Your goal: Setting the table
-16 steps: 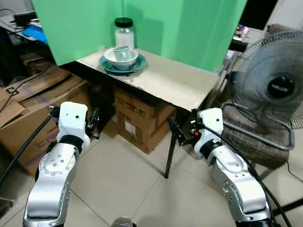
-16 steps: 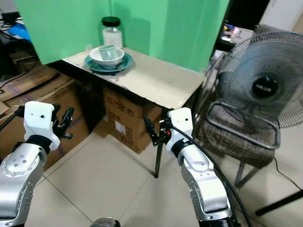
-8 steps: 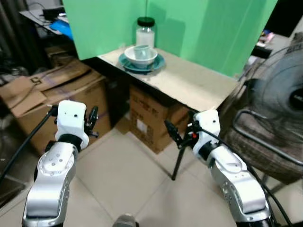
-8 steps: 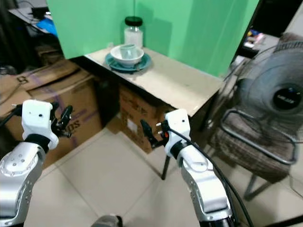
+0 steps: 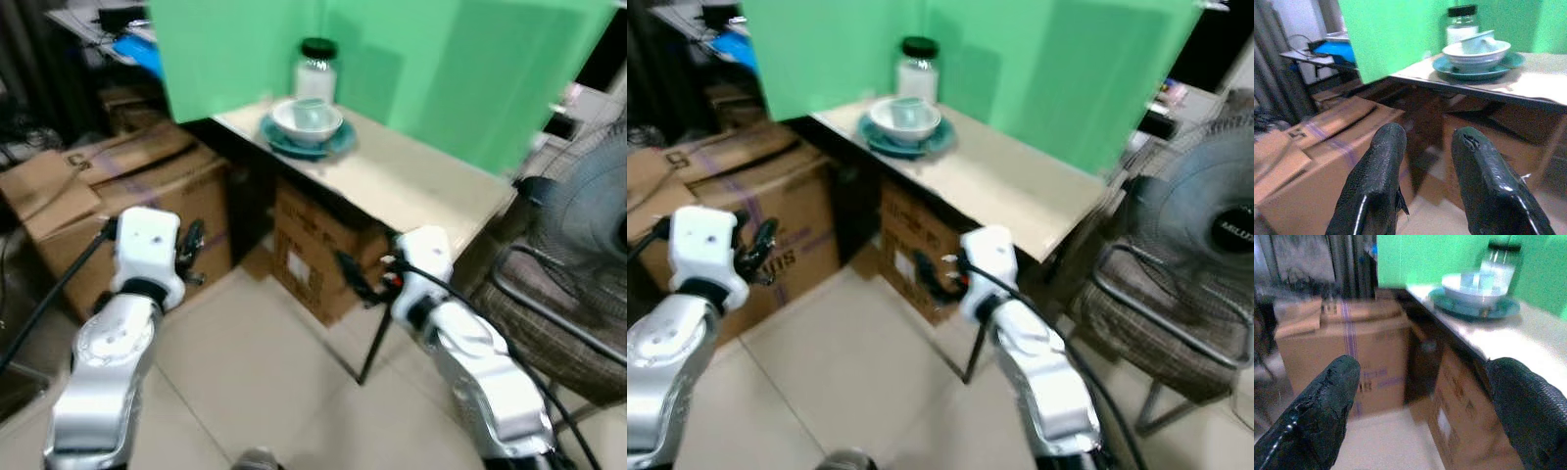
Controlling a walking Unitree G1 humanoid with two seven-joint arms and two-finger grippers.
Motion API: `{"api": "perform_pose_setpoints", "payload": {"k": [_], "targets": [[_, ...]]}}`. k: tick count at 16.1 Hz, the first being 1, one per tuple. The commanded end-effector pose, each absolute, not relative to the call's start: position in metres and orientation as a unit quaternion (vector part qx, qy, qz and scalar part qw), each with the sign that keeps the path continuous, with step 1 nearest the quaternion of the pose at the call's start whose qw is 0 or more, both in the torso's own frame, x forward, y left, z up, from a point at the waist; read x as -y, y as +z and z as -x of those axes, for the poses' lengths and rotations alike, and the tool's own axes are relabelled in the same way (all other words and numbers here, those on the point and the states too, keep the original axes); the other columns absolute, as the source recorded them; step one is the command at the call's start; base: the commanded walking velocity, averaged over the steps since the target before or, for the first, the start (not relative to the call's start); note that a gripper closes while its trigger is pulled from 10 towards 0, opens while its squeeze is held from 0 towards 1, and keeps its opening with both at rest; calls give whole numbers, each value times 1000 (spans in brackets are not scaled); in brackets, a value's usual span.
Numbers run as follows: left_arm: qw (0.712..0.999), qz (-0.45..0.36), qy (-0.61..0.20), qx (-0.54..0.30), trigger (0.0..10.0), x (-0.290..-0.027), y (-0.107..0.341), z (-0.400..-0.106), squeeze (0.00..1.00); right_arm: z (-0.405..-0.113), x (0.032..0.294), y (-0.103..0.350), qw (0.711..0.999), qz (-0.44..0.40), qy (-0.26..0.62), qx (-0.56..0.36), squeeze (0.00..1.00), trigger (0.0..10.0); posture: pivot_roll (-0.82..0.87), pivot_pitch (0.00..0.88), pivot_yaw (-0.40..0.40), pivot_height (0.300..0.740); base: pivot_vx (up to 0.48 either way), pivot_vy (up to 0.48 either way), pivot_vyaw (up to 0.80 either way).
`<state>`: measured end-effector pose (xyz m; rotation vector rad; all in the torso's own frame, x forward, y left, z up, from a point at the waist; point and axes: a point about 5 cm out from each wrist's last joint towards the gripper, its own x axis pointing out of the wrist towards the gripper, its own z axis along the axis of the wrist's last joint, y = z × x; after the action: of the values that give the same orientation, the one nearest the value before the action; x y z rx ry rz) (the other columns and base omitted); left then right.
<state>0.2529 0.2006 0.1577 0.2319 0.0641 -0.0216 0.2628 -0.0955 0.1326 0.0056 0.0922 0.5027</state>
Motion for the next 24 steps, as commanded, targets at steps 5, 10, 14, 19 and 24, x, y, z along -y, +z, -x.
{"api": "perform_pose_setpoints", "payload": {"k": [5, 10, 14, 19, 24], "targets": [[993, -113, -35, -20, 10000, -189, 162, -257, 0, -265, 108, 131, 973, 2, 226, -50, 647, 10000, 172, 0, -28, 740, 280, 0, 0], [992, -116, -39, -17, 10000, -190, 164, -259, 0, -268, 110, 133, 976, -9, 211, -44, 651, 10000, 185, 0, -26, 740, 281, 0, 0], [992, -120, -43, -12, 10000, -189, 167, -261, 0, -278, 109, 136, 979, -19, 202, -36, 694, 10000, 188, 0, -28, 740, 281, 0, 127], [992, -112, -56, -7, 10000, -181, 166, -267, 0, -275, 118, 139, 981, -12, 189, -29, 690, 10000, 154, 0, -12, 740, 283, 0, 0], [992, -114, -59, -7, 10000, -182, 167, -268, 0, -275, 117, 138, 982, -12, 186, -27, 671, 10000, 161, 0, -10, 740, 283, 0, 0]]}}
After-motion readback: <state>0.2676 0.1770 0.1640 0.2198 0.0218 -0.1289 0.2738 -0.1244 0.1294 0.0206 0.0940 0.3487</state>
